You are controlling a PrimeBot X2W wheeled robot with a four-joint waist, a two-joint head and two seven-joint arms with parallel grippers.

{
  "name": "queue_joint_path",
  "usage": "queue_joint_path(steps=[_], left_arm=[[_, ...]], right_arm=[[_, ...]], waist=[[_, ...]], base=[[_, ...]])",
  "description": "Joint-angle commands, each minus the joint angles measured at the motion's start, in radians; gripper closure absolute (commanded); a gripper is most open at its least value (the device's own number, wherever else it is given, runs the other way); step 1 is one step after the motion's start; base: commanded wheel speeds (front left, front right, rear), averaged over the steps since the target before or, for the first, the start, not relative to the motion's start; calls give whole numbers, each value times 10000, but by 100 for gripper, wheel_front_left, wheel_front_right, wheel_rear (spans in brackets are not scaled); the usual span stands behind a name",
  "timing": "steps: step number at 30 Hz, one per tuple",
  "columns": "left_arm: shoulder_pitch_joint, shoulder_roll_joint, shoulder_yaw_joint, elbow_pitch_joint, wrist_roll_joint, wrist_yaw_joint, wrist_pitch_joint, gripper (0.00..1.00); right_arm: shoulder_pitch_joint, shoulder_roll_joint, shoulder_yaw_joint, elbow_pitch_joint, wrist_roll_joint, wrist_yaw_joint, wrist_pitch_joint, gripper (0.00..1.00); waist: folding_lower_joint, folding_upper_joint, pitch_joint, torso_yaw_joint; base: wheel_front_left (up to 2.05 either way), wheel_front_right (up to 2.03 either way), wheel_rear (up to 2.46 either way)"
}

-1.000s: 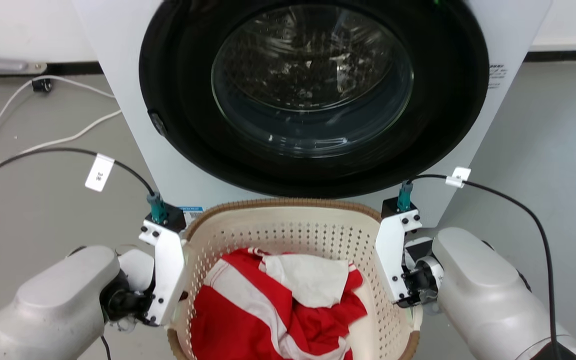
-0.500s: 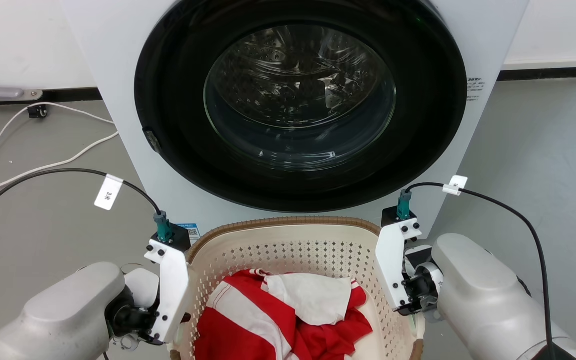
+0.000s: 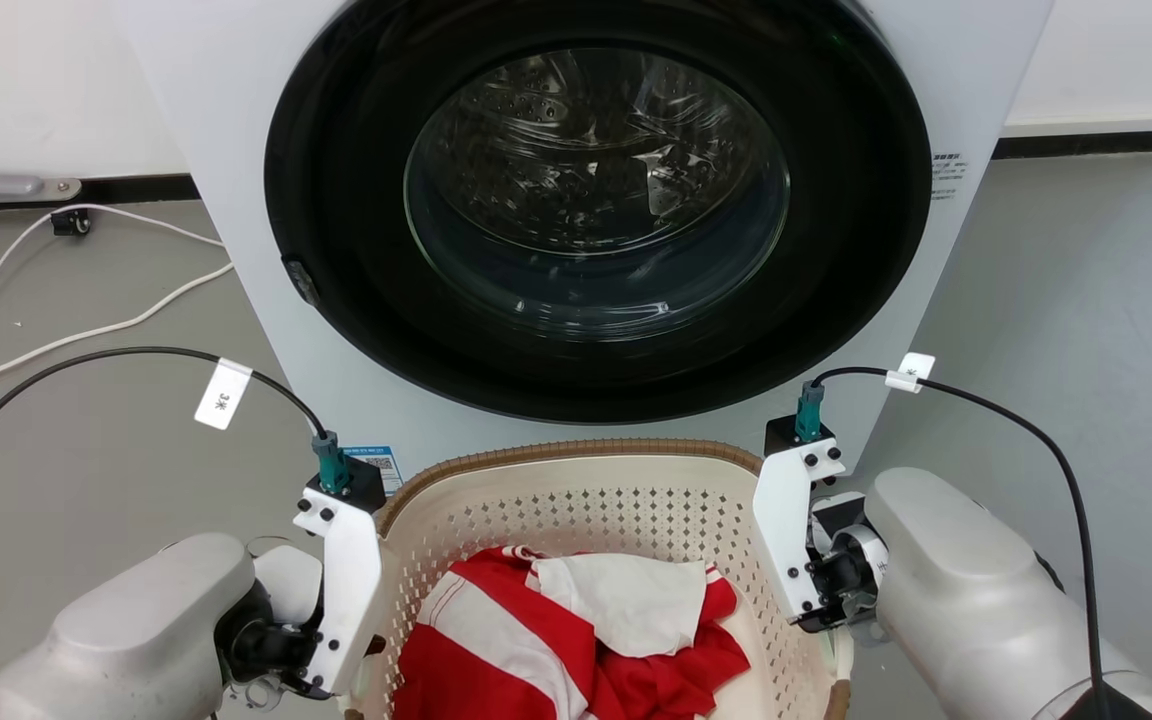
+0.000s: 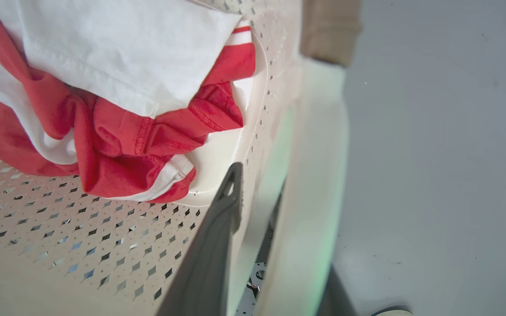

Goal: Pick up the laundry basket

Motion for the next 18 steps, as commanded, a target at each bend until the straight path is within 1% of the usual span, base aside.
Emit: queue_joint_path(steps=[1, 18], left_arm=[[144, -58, -81, -32, 51, -123, 82, 100], [144, -2, -83, 96, -14, -122, 113, 100]], right_arm=[[-279, 34, 45, -75, 7, 137, -141, 100], [-423, 29, 292, 134, 273, 137, -256, 100]], waist=[[0, 0, 5, 8], [0, 0, 16, 17]], base=[[0, 0, 0], [0, 0, 0]])
